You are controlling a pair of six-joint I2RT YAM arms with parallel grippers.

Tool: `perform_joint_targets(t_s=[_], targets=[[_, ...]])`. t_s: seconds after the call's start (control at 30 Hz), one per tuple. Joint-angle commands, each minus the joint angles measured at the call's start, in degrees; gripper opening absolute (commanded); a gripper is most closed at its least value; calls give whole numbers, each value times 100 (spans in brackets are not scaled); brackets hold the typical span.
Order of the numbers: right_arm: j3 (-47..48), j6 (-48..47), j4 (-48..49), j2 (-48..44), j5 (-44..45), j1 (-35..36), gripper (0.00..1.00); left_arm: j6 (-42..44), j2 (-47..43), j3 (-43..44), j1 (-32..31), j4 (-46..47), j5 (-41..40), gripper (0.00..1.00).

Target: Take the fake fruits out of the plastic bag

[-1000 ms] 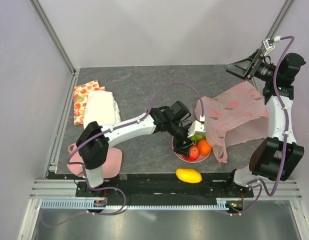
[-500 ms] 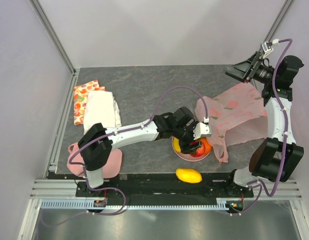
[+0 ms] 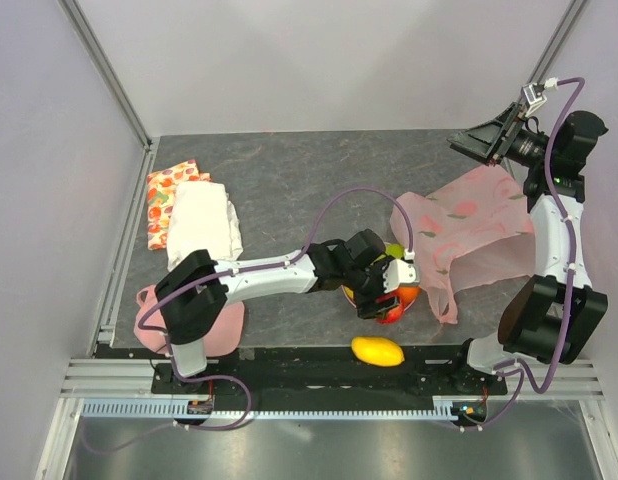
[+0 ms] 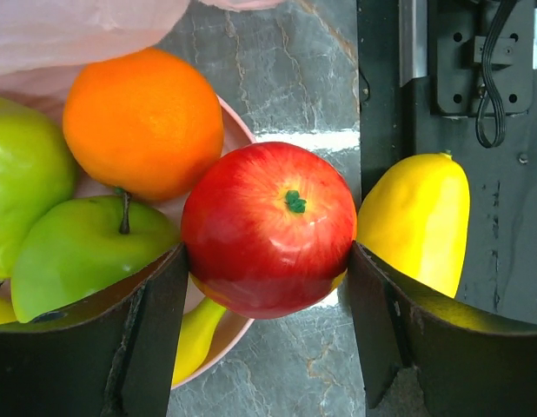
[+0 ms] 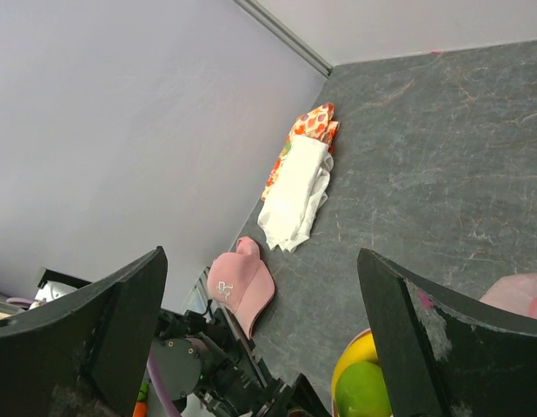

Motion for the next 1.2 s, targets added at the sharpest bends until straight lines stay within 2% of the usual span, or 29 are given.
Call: perform_joint_targets(t_s=[0.0,0.07,0.17,0.2,0.27,0.37,0.43,0.47,0.5,0.57,0.8,1.03,1.17], targets=[[-9,34,203,-38,35,8,98,-446,-157,-52,-70,279,-687,12],[-17,52,203,-29,61,8,98,-586,-87,-17,-52,385,-900,14],[-9,69,203,-29,43,17,98,-692,-43,1,-52,456,-1164,22],[-17,61,203,-38,43,8,98,-692,-25,27,-52,465,-1321,29],[-17,69,203,-29,52,17,98,-719,-25,27,-52,465,-1436,34],[-17,87,221,-20,61,17,98,-719,-34,27,-44,421,-1551,50],[-17,104,256,-3,78,17,98,-710,-51,9,-43,403,-1551,54],[-17,139,273,-2,70,8,98,-710,-60,1,-43,395,-1560,59],[-26,148,291,6,61,8,98,-710,-78,9,-43,377,-1560,69],[-26,175,344,6,61,17,98,-710,-104,18,-43,368,-1534,77],[-35,254,475,33,96,17,98,-763,-245,308,-43,88,-1533,79],[-79,359,642,15,87,8,98,-736,-535,124,-26,-150,-1358,82],[-175,473,765,33,149,25,98,-745,-509,62,-17,-151,-1542,83]])
